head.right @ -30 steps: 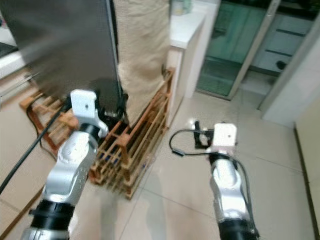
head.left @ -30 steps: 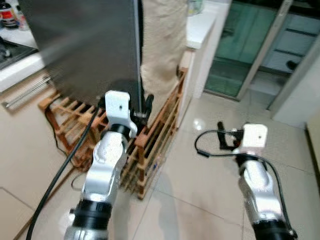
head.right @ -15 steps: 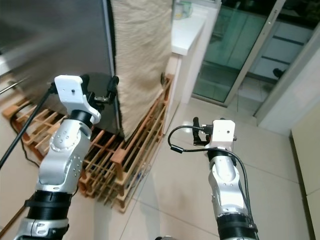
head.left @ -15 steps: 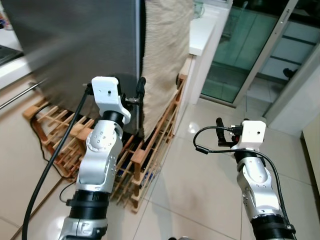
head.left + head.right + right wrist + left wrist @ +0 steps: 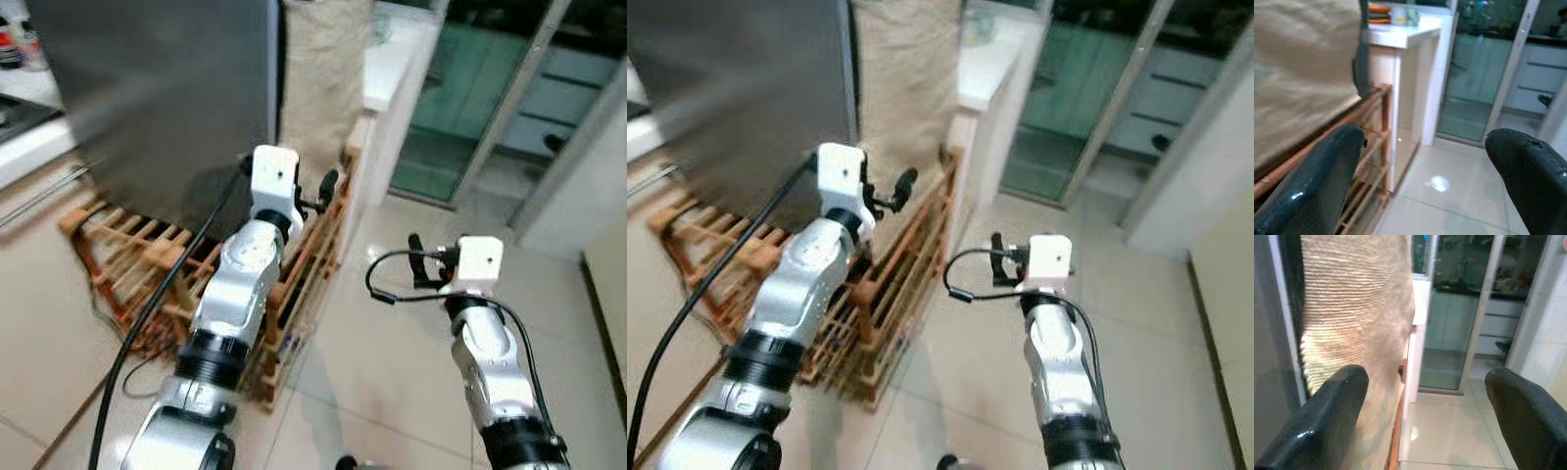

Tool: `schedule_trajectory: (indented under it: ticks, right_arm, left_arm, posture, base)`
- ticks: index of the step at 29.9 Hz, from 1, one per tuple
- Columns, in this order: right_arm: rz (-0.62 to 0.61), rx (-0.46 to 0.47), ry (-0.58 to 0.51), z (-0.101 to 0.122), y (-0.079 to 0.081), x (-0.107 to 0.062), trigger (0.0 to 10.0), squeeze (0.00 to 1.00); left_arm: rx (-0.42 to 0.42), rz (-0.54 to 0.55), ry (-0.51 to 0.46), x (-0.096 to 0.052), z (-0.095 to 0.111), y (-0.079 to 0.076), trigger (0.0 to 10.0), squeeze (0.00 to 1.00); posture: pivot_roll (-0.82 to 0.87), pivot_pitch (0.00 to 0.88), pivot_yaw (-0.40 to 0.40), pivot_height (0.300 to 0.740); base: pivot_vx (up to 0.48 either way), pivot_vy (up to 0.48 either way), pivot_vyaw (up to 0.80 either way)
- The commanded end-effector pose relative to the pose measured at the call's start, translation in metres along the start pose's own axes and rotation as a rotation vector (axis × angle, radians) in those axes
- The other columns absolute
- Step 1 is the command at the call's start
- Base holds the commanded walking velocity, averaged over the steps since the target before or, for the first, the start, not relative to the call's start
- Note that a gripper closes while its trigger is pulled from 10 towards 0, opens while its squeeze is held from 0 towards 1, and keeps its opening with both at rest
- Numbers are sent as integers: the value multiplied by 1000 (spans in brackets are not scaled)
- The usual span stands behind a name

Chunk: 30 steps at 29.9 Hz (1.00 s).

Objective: Restocking fridge

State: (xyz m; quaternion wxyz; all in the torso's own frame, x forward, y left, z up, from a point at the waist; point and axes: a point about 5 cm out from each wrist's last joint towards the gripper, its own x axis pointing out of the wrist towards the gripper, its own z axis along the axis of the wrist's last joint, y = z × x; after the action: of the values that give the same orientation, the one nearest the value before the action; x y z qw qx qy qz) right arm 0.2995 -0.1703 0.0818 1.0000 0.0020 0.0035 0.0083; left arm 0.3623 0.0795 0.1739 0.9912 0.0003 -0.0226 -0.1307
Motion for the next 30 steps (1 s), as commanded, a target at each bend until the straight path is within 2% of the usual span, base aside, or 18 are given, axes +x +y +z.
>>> schedule_trajectory:
  ticks: [1,4,6,11,18,22,27,28,30]
  right_arm:
    - [-8,11,2,1,-2,1,10000,12]
    - [-5,10,7,0,-1,-2,10000,12]
    - [-6,9,7,-1,-1,-3,10000,16]
    - [-13,6,10,-2,-4,-6,10000,12]
    - [-7,2,27,-5,-5,-6,10000,8]
    - [0,7,37,-7,-3,-4,10000,16]
    - [1,11,41,-8,-2,-5,10000,12]
    - [0,14,48,-10,-3,-6,10000,12]
    - [-1,15,50,-11,-3,-7,10000,12]
  left_arm:
    - [6,82,-51,8,16,12,10000,0]
    - [10,114,-120,12,36,17,10000,0]
    - [-13,81,-184,9,52,15,10000,0]
    - [-38,10,-224,-3,61,9,10000,0]
    - [-77,-108,-139,-19,52,-4,10000,0]
    - [-70,-87,-103,-21,43,-1,10000,0]
    - [-56,-131,-88,-28,50,-2,10000,0]
    - [-22,-184,-22,-40,43,-2,10000,0]
    - [-16,-196,-4,-45,41,-2,10000,0]
  posture:
    - [-44,0,-54,740]
    - [-55,0,-47,740]
    - [-63,0,-40,740]
    - [-67,0,-41,740]
    - [-54,0,-49,740]
    - [-50,0,-50,740]
    - [-50,0,-39,740]
    - [-50,0,-38,740]
    - [-46,0,-37,740]
  base:
    - [0,0,0]
    - [0,0,0]
    - [0,0,0]
    - [0,0,0]
    - [0,0,0]
    - [0,0,0]
    - [0,0,0]
    - [0,0,0]
    - [0,0,0]
